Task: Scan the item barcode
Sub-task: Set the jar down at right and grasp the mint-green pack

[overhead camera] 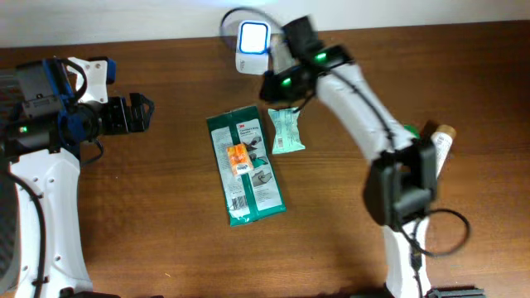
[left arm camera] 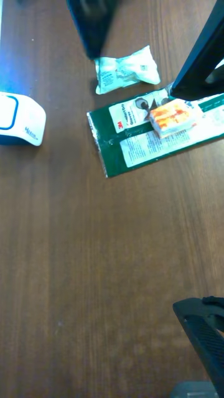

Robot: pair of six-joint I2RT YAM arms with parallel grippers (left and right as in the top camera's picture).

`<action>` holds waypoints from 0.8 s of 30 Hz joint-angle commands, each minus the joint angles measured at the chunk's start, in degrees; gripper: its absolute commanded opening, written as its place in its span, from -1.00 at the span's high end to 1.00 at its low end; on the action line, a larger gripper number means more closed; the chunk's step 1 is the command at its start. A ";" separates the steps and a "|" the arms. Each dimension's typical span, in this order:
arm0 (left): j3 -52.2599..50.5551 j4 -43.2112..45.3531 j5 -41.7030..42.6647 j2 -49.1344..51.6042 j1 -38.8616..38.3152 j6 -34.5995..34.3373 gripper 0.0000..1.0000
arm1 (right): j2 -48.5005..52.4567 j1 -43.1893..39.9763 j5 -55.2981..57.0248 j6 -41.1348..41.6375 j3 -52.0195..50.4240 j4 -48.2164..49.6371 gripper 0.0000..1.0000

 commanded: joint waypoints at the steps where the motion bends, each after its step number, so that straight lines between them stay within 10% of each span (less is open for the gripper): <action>1: 0.42 0.17 0.83 -0.70 0.11 0.72 -0.98 | 4.55 3.43 6.69 2.91 -0.37 0.66 0.92; 14: 0.42 0.20 0.85 -0.70 0.09 0.72 -0.98 | 7.15 -9.57 12.94 0.87 -0.22 -10.10 0.92; 17: 0.42 0.20 0.85 -0.70 0.09 0.72 -0.98 | 5.55 -13.03 3.72 -3.85 6.54 -19.52 0.15; 24: 0.42 0.20 0.83 -0.70 0.11 0.72 -0.98 | 5.35 -15.85 -4.00 -5.16 -1.81 -22.16 0.06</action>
